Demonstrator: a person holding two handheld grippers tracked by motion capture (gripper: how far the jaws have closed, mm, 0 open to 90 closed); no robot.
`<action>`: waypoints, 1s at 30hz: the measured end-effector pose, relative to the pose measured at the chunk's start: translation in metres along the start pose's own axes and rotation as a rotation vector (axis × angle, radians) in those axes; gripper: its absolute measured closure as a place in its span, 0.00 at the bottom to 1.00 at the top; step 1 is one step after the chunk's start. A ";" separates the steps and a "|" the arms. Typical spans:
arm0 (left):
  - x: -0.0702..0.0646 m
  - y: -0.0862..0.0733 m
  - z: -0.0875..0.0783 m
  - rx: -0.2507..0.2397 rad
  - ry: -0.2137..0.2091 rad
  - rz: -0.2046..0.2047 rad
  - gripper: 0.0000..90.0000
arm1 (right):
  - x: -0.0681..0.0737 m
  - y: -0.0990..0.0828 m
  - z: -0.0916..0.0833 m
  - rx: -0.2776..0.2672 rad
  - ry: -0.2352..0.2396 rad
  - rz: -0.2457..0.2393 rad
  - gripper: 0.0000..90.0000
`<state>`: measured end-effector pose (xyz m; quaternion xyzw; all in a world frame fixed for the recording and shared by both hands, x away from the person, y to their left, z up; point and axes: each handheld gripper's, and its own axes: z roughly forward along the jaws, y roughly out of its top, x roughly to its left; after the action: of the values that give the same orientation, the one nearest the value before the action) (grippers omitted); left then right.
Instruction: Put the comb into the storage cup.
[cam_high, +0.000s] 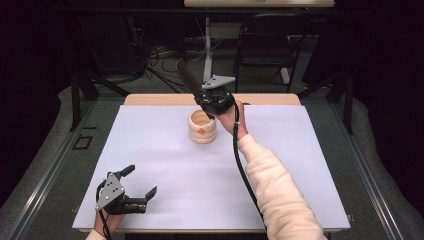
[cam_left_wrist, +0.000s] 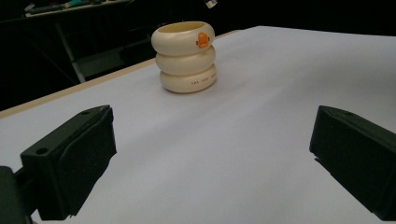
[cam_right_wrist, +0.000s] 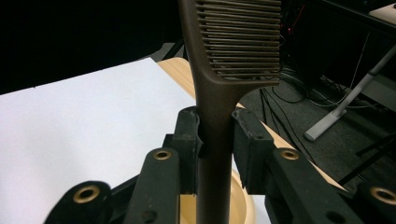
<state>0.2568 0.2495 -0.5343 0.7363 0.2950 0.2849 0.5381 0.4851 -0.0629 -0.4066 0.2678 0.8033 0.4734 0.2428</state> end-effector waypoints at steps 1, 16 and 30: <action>0.000 0.000 0.000 0.000 0.000 0.000 0.00 | 0.000 0.000 0.000 0.000 0.002 0.000 0.80; 0.000 0.000 0.000 0.002 -0.001 -0.002 0.00 | 0.000 0.000 0.008 -0.018 -0.005 -0.005 0.80; 0.000 0.000 0.000 0.003 -0.002 -0.002 0.00 | 0.002 -0.002 0.016 -0.046 -0.007 -0.004 0.80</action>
<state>0.2573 0.2496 -0.5348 0.7372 0.2958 0.2831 0.5375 0.4939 -0.0526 -0.4157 0.2623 0.7919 0.4901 0.2528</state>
